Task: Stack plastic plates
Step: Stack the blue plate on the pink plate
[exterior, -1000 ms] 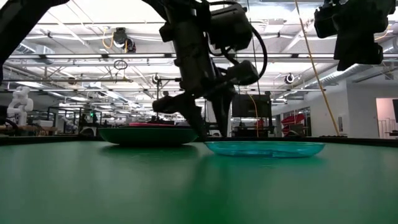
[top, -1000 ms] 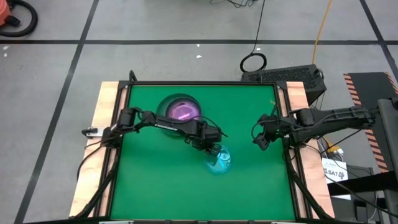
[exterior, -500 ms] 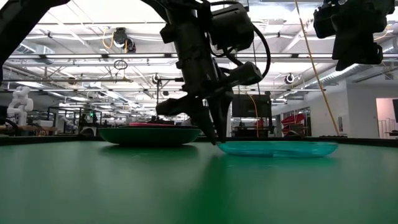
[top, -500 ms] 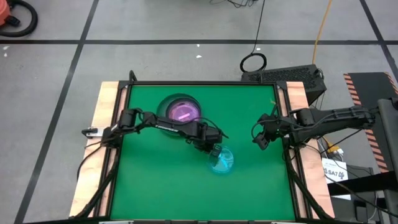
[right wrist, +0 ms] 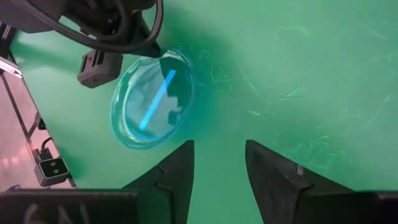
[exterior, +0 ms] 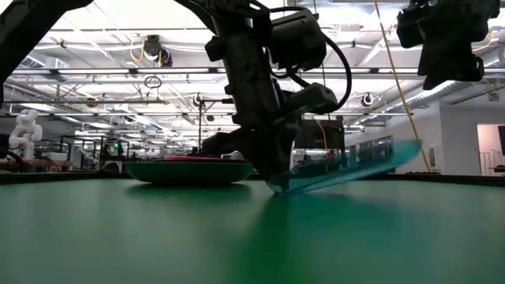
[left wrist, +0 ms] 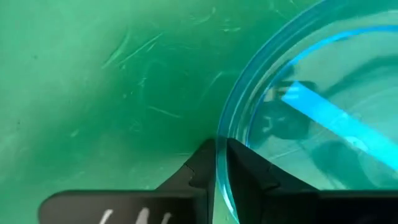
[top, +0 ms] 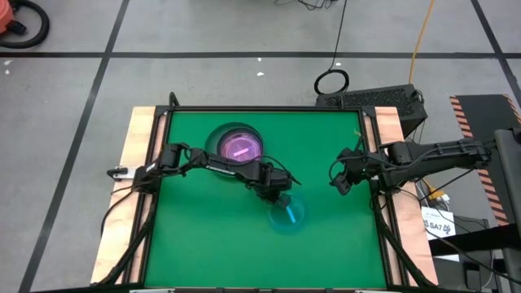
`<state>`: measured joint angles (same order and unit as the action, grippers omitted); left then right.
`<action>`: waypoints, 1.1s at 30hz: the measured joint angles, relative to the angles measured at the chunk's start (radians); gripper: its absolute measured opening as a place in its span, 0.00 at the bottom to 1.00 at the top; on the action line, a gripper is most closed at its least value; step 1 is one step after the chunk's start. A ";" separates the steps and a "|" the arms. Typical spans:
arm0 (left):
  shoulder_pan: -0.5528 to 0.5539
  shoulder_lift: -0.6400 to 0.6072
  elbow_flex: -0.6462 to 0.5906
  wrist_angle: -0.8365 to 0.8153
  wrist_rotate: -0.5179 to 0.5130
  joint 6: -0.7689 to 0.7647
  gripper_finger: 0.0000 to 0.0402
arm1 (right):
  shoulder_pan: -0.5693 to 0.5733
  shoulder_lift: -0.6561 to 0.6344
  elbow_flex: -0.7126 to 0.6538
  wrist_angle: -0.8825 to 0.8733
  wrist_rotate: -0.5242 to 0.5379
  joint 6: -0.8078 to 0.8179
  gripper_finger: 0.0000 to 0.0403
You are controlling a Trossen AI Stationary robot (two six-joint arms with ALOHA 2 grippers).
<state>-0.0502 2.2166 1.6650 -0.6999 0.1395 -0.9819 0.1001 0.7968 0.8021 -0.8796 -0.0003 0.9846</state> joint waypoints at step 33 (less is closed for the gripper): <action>0.222 0.003 0.487 -0.514 -0.062 0.459 0.00 | 0.000 0.000 0.000 0.023 0.059 0.020 0.35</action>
<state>0.1717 2.2200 2.1524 -1.2137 0.0772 -0.5231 0.0998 0.7971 0.8021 -0.8568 0.0589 1.0045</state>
